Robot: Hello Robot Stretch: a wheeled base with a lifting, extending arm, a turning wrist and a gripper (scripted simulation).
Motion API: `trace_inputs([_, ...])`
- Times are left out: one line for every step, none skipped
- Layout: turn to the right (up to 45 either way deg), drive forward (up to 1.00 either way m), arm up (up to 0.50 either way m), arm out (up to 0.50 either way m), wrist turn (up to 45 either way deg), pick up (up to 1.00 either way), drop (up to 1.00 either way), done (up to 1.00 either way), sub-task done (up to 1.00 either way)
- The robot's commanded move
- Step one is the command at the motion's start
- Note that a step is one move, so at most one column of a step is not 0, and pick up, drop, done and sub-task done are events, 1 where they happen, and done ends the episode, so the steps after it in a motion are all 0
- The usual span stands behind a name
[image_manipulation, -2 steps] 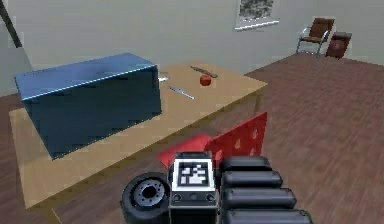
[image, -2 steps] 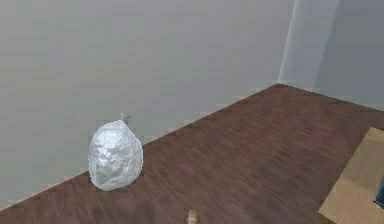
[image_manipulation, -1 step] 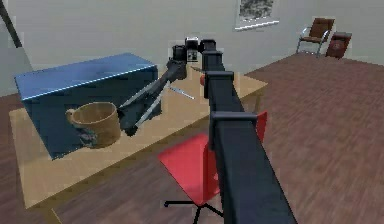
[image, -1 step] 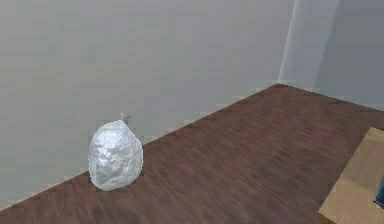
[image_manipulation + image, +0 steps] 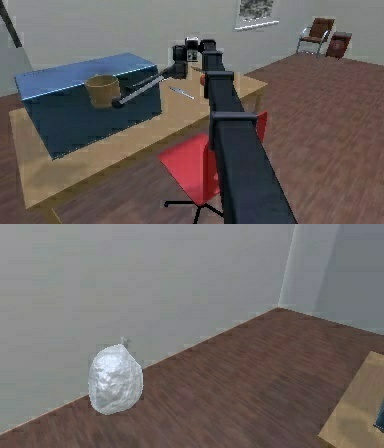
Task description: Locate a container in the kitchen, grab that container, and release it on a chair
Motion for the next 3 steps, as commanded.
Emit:
trace_inputs([0.0,0.00,0.00,0.00,45.0,0.00,0.00,0.00,0.00])
trace_inputs([0.0,0.00,0.00,0.00,45.0,0.00,0.00,0.00,0.00])
trace_inputs([0.0,0.00,0.00,0.00,6.0,0.00,0.00,0.00,0.00])
